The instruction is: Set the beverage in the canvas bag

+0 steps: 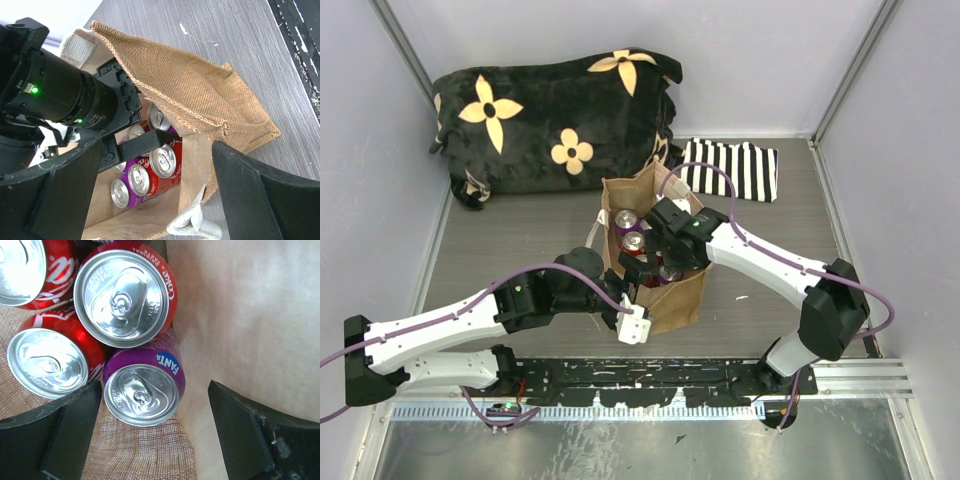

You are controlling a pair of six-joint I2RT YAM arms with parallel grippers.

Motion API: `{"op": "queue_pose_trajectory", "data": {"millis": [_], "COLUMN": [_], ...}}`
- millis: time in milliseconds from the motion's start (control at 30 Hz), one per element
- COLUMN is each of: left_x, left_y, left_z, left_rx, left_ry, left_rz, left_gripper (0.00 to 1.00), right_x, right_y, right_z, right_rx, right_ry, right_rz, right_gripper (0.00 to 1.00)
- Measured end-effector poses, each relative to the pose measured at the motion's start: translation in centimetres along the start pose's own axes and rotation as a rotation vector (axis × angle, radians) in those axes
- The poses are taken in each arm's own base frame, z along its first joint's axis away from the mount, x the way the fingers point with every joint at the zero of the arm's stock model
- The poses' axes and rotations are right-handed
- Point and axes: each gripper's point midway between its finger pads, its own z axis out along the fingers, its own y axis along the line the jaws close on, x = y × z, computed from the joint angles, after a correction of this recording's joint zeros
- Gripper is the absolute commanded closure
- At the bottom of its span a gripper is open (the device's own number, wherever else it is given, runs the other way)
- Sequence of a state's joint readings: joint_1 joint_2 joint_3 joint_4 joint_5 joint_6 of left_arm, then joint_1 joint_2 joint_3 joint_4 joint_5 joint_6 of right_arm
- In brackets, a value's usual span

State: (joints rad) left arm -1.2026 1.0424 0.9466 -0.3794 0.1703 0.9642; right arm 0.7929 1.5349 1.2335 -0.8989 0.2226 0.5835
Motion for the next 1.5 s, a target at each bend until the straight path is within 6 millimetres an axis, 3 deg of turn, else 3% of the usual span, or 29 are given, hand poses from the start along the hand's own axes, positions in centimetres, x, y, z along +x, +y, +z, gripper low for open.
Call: {"op": "queue_pose_trajectory", "data": {"millis": [167,267,400,500,600,667,767,867,967,1100,1233,1333,1500], "left_x": [-0.1,-0.3,-0.7,-1.0,-1.6,-2.5,-4.1,-5.4,-6.2,-5.5,-3.4,-2.1,-1.5], "left_y": [-0.1,-0.1,0.2,0.7,1.6,2.9,5.4,8.4,12.3,15.5,15.8,14.8,13.4], "left_z": [0.0,-0.1,-0.3,-0.4,-0.7,-1.1,-1.9,-3.2,-5.3,-7.9,-9.2,-9.5,-9.7], "left_rx": [0.005,0.004,-0.008,-0.023,-0.045,-0.083,-0.156,-0.238,-0.344,-0.452,-0.489,-0.486,-0.477], "left_ry": [-0.007,-0.015,-0.030,-0.039,-0.053,-0.072,-0.100,-0.119,-0.134,-0.138,-0.098,-0.068,-0.057], "left_rz": [0.000,0.001,0.007,0.011,0.014,0.015,0.003,-0.059,-0.168,-0.316,-0.427,-0.489,-0.543], "left_gripper": [0.02,0.02,0.02,0.02,0.02,0.02,0.02,0.02,0.02,0.02,0.02,0.02,0.02], "right_x": [-1.8,-4.5,-9.5,-13.2,-15.2,-15.7,-15.3,-13.8,-10.6,-6.0,-2.0,0.6,2.4], "right_y": [0.2,0.9,1.9,1.5,-0.4,-2.8,-7.4,-12.7,-18.3,-24.1,-28.1,-30.5,-33.1], "right_z": [-1.5,-3.8,-8.5,-13.3,-17.1,-18.8,-19.8,-19.4,-17.8,-15.6,-13.9,-13.1,-13.2], "right_rx": [0.002,-0.022,-0.064,-0.077,-0.058,-0.014,0.083,0.206,0.347,0.489,0.552,0.552,0.536], "right_ry": [-0.045,-0.117,-0.277,-0.418,-0.528,-0.571,-0.585,-0.559,-0.473,-0.328,-0.187,-0.105,-0.082], "right_rz": [0.007,0.027,0.072,0.120,0.177,0.223,0.302,0.395,0.487,0.592,0.678,0.754,0.859], "right_gripper": [0.07,0.07,0.07,0.08,0.09,0.09,0.09,0.09,0.08,0.03,0.00,0.00,0.00]}}
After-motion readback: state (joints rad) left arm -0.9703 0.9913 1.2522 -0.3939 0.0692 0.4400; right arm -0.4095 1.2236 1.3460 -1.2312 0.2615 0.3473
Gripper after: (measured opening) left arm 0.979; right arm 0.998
